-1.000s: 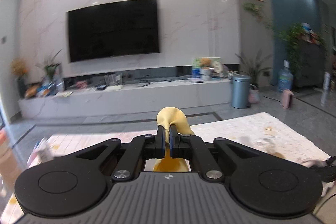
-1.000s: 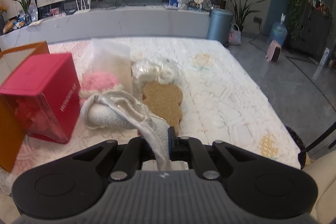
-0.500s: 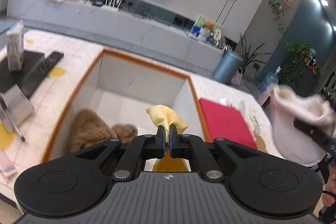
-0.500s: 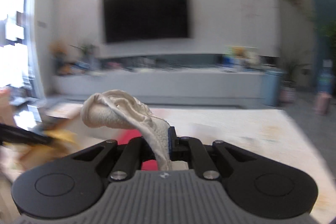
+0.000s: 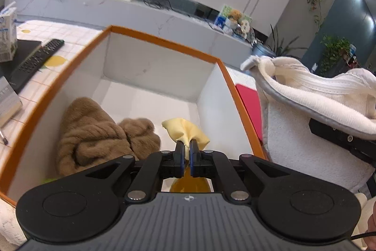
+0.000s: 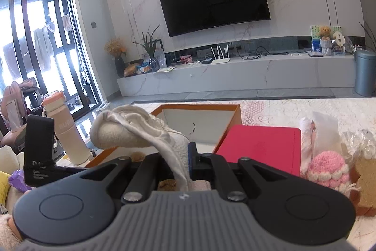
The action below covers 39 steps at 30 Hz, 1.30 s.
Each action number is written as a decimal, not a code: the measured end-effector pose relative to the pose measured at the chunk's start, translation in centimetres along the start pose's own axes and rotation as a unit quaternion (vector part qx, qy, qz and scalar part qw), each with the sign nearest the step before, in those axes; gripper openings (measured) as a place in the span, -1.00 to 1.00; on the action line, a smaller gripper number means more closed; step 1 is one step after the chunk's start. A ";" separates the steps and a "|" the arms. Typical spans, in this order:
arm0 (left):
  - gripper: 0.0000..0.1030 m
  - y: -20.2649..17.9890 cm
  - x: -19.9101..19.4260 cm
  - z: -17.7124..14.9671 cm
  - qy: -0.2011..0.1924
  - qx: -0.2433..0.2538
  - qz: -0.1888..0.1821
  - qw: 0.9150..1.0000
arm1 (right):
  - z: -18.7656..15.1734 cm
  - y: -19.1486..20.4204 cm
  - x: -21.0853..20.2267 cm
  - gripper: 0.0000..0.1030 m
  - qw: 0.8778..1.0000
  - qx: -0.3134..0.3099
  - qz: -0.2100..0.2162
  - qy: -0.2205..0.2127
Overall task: Organize soft objects
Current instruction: 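Lower the yellow cloth into the white box and open the left gripper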
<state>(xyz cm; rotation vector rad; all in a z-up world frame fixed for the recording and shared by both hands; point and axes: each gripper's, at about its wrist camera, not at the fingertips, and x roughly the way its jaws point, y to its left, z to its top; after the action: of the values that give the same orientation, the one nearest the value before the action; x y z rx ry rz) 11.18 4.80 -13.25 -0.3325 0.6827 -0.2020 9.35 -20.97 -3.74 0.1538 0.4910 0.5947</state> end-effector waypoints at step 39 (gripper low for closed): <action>0.57 3.3 -11.8 6.1 -0.099 0.008 0.167 0.981 | -1.6 3.5 9.1 -0.93 0.954 0.244 0.049 0.168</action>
<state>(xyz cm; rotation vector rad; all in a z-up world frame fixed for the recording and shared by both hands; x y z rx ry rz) 6.37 12.76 -3.14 -0.2144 0.5302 0.1437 13.35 -12.97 -7.80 0.5560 0.9625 0.5888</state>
